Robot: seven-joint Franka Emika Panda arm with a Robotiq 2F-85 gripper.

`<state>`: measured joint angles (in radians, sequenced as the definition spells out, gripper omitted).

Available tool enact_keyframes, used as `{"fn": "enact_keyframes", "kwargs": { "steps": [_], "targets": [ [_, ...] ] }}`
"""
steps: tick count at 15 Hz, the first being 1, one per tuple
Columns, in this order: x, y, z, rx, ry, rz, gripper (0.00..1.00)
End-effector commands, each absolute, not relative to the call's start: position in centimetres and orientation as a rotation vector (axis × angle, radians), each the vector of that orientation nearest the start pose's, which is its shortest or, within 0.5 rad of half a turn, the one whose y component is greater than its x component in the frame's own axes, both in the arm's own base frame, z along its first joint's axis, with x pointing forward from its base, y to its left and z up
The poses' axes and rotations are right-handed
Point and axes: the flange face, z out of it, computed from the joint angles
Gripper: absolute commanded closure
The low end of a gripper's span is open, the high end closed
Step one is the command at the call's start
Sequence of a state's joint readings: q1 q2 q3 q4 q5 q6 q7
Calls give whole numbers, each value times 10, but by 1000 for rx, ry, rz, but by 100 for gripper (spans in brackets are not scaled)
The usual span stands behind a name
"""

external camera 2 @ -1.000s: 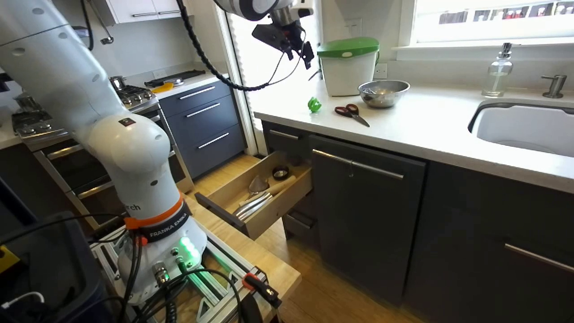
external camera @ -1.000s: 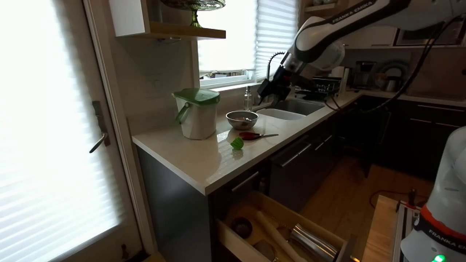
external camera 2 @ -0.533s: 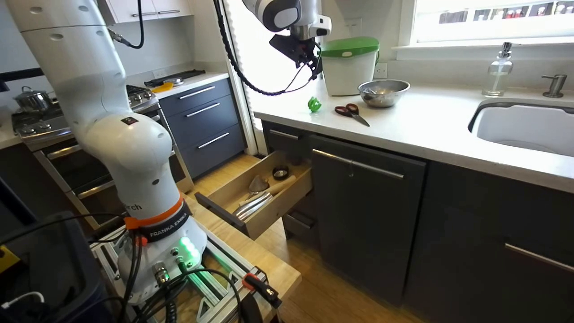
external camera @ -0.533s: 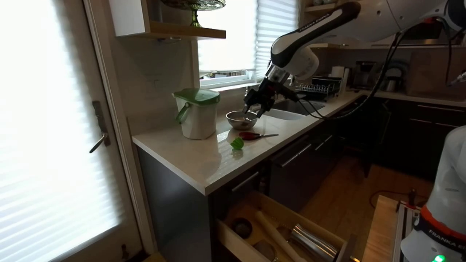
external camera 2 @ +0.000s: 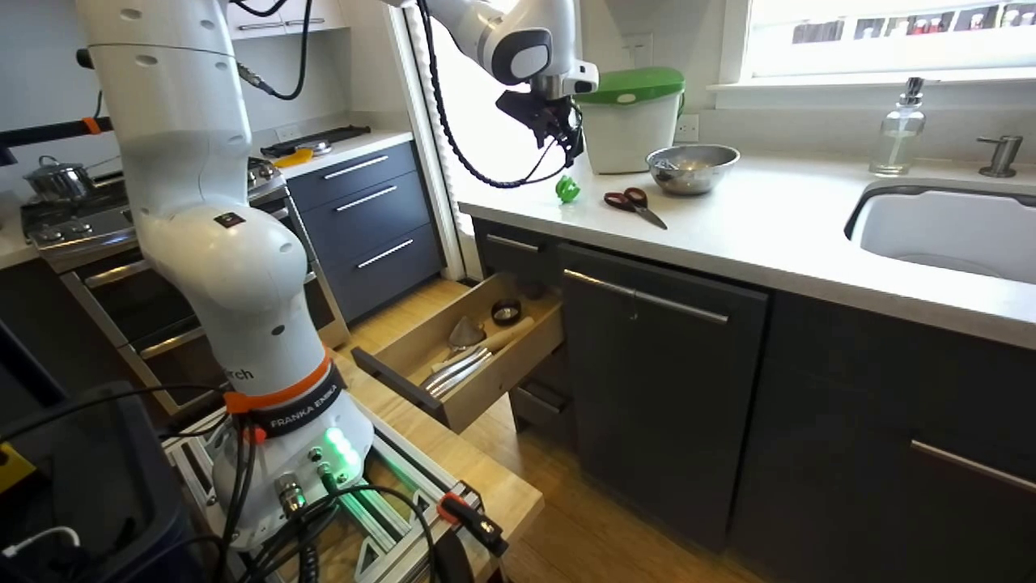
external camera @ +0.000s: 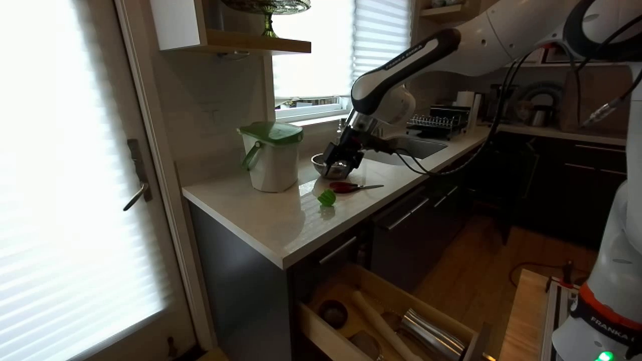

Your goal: Pick up the green object and put it in the open drawer

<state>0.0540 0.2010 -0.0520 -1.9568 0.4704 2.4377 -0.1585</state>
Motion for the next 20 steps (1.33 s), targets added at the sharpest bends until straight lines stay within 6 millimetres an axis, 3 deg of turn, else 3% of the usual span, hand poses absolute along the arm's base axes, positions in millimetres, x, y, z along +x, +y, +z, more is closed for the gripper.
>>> {"fn": "enact_keyframes", "kwargs": {
  "steps": [1,3,5,6,7,8,13,16,20],
  "targets": [
    [654,13,385,-2917,231,-387,7],
    [664,23,374,-2997,211,-346,23],
    [667,37,372,-3075,197,-307,22],
    [668,46,371,-3103,183,-294,30],
    [670,51,370,-3134,179,-286,26],
    [671,55,370,-3154,173,-276,31],
    [680,60,362,-3206,176,-264,76],
    [683,59,359,-3214,173,-253,96],
    [674,75,371,-3141,76,-189,93]
  ]
}}
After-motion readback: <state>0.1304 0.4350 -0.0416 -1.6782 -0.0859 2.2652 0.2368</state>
